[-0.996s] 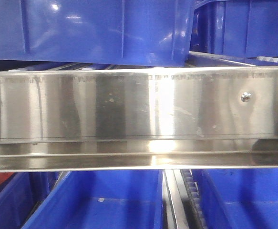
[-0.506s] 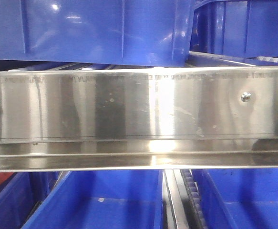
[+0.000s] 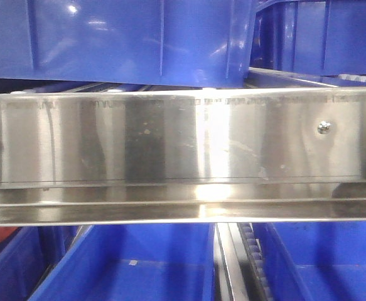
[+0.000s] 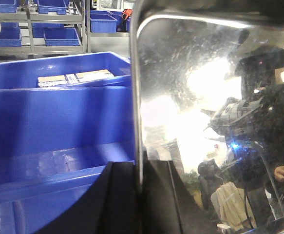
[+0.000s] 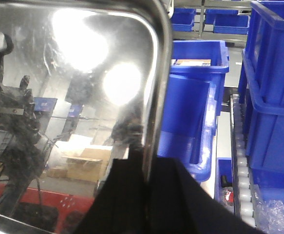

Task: Stack silver trays without gaps

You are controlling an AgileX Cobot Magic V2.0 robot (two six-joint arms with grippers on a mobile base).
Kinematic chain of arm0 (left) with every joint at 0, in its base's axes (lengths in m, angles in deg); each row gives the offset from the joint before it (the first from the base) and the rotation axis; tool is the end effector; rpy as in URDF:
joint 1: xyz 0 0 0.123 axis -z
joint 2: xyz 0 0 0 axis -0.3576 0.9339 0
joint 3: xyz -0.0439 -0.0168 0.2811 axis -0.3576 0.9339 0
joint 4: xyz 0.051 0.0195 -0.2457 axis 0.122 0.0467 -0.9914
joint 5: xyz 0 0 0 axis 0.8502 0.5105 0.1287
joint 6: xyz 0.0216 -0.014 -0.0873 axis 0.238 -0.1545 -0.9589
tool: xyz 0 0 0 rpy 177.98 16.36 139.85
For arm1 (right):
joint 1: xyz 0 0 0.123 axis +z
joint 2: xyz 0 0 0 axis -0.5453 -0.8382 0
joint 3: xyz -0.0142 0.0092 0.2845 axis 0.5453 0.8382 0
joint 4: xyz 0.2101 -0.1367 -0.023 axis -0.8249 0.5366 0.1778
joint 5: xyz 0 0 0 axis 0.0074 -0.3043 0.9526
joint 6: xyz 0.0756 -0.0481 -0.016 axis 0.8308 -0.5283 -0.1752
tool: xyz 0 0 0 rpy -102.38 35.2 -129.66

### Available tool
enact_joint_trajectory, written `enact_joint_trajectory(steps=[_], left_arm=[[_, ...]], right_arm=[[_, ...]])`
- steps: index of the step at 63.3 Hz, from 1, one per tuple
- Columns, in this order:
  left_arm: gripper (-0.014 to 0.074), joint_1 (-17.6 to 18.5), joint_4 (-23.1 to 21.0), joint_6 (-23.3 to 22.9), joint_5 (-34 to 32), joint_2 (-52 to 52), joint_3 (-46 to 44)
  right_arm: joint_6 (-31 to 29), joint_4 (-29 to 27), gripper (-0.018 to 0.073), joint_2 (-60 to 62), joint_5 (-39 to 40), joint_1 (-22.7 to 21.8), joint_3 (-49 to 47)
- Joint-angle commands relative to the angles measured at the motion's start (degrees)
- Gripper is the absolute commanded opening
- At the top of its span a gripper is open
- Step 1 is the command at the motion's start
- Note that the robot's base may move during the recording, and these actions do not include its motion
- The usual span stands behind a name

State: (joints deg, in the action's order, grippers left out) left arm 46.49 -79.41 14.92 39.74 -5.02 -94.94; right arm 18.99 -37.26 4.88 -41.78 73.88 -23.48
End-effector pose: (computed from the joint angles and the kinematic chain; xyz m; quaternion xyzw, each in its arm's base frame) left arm 0.2267 -0.1079 0.4812 0.1363 0.7470 -0.1675 0.6288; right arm 0.2287 0.1486 0.4803 -0.0911 0.7877 0.0986 0.6012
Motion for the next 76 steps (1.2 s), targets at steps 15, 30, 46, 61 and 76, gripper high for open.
enact_joint_trajectory(steps=[15,30,46,61,76], left_arm=[[-0.0017,0.8,-2.9,0.1,-3.7,-0.6,-0.7],[-0.0017,0.8,-2.9,0.1,-3.7,-0.6,-0.7],[-0.0017,0.8,-2.9,0.1,-3.7,-0.6,-0.7],[-0.0017,0.8,-2.9,0.1,-3.7,-0.6,-0.7],[-0.0017,0.8,-2.9,0.1,-3.7,-0.6,-0.7]], right_arm=[[-0.8,-0.5,-0.0069,0.0,6.5,0.5,-0.4],[-0.8,-0.5,-0.0069,0.0,6.5,0.5,-0.4],[-0.8,-0.5,-0.0069,0.0,6.7,0.5,-0.4],[-0.8,-0.5,-0.0069,0.0,6.9,0.5,-0.4],[-0.8,-0.5,-0.0069,0.0,6.9,0.5,-0.4]])
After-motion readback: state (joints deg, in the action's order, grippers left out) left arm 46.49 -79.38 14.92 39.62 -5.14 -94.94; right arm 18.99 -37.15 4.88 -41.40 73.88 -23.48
